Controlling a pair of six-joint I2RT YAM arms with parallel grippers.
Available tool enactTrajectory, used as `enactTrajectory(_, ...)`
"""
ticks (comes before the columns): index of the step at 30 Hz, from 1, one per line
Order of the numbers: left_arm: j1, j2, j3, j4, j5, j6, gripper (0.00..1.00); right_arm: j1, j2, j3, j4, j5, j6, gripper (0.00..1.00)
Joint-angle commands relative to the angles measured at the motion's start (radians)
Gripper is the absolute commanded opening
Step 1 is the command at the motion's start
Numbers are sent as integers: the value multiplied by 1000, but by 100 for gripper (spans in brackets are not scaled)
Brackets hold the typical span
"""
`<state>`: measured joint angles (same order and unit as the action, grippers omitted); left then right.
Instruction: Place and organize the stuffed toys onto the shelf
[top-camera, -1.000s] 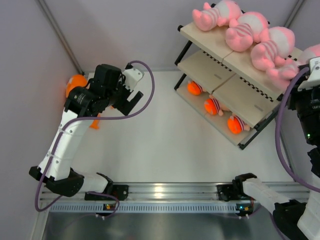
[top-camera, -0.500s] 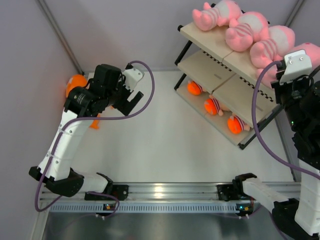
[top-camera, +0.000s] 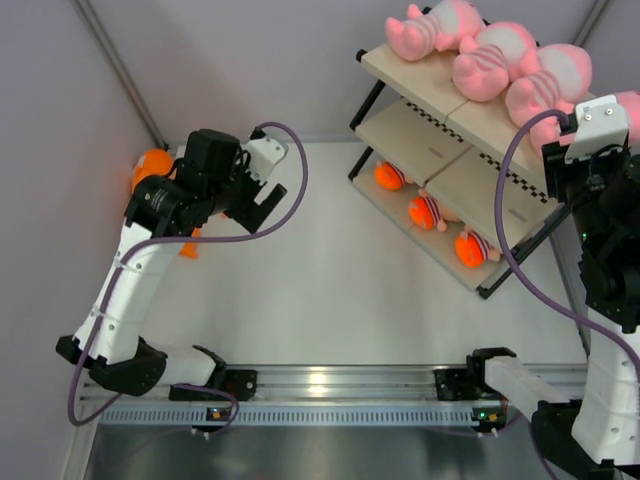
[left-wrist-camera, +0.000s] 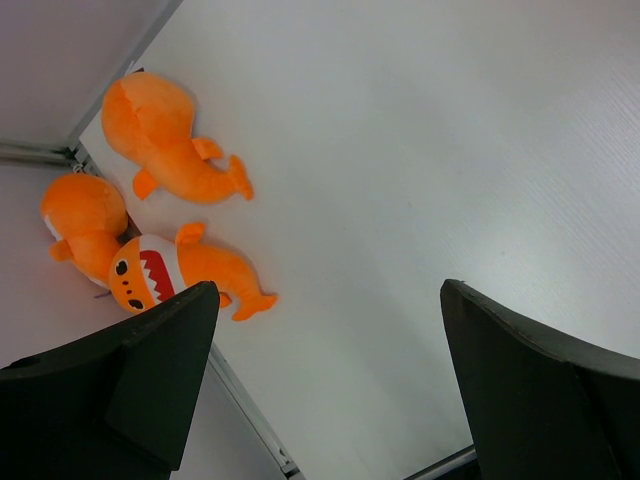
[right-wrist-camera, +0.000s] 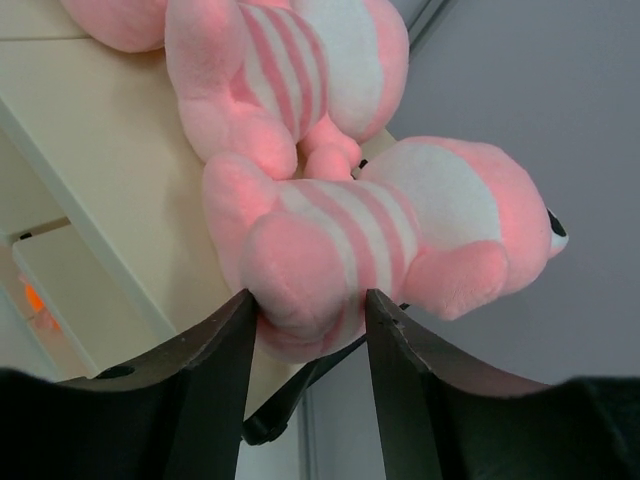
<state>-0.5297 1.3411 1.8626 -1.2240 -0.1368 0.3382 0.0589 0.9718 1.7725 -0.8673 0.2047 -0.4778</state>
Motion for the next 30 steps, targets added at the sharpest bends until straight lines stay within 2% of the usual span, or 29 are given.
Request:
enactTrajectory(1,0,-28,6,35,22,-11,98,-24,4,2,19,-43,19,49)
enactTrajectory(9,2,-23,4,35,31,-11,98,-25,4,33,-22,-73,59,73)
enactTrajectory(10,0,-22,3,35,31,-8,98,-25,4,45,-27,-86,62,79)
enactTrajectory(12,0,-23,0,34,34,-7,98,-25,2,61,-39,-91,80,82)
enactTrajectory(14,2,-22,-3,35,36,-5,98,-25,4,88,-48,-97,99,90)
enactTrajectory(18,0,-22,-6,35,39,-7,98,-25,10,143,-74,-145,133,99)
enactTrajectory(24,2,-33,-40,37,39,-1,98,-25,41,283,-102,-200,188,99)
enactTrajectory(26,2,-31,-77,46,34,1,98,-25,45,314,-101,-280,185,99)
enactTrajectory(29,0,-11,-181,95,-44,16,98,-24,51,329,-76,-445,160,99)
enactTrajectory(30,0,-5,-216,151,-126,22,98,-24,56,328,-65,-483,160,99)
